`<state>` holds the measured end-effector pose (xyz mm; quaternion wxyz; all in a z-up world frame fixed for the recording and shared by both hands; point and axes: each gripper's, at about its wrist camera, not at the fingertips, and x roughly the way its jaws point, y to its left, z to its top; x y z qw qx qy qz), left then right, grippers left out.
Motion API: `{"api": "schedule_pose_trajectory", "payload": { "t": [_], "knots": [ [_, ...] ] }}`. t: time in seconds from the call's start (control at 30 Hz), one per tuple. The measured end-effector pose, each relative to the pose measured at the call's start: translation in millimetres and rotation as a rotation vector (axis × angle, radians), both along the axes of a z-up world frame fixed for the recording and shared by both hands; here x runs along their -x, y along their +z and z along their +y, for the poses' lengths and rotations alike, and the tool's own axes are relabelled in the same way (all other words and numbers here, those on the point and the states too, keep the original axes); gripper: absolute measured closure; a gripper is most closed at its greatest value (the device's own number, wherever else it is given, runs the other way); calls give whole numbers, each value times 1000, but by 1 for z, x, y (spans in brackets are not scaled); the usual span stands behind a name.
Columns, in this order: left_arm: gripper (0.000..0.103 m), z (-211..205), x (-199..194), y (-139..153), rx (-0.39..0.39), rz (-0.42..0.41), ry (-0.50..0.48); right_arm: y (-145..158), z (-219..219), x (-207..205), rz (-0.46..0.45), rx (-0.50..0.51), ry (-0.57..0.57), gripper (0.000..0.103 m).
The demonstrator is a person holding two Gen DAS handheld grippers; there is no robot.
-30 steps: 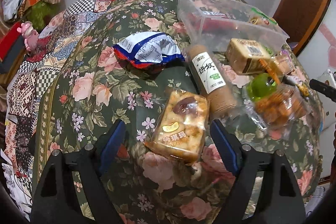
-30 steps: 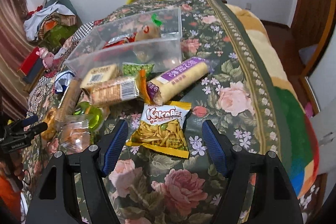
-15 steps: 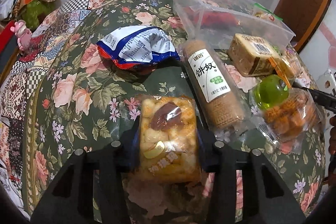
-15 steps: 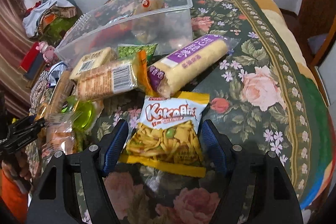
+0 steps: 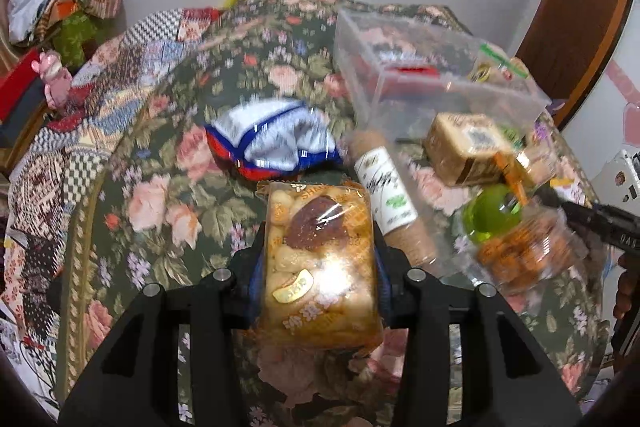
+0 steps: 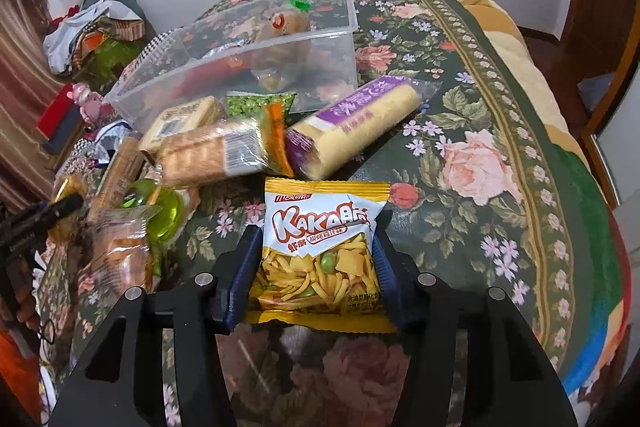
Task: Organize snacks
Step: 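Grasp the bread pack with the left tool while the right tool grasps the yellow Kaka bag, then carry both bags over the clear box and release them inside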
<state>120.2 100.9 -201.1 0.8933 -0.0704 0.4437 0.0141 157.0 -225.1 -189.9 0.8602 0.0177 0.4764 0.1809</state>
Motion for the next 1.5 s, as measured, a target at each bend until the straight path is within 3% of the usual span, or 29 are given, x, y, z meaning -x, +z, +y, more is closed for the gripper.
{"api": "schedule_pose_trajectory", "payload": {
  "t": [0.37, 0.67, 1.13, 1.5],
  "knots": [
    [59, -15, -9, 57, 9, -137, -36, 48, 2, 3, -120, -15, 3, 53],
    [59, -35, -36, 82, 29, -197, -73, 74, 24, -14, -211, -69, 37, 53],
    [59, -52, -103, 85, 59, -208, -102, 79, 68, -69, -235, -138, 73, 53],
    [59, -52, -162, 55, 74, -129, -117, 62, 98, -117, -179, -91, 103, 52]
  ]
}}
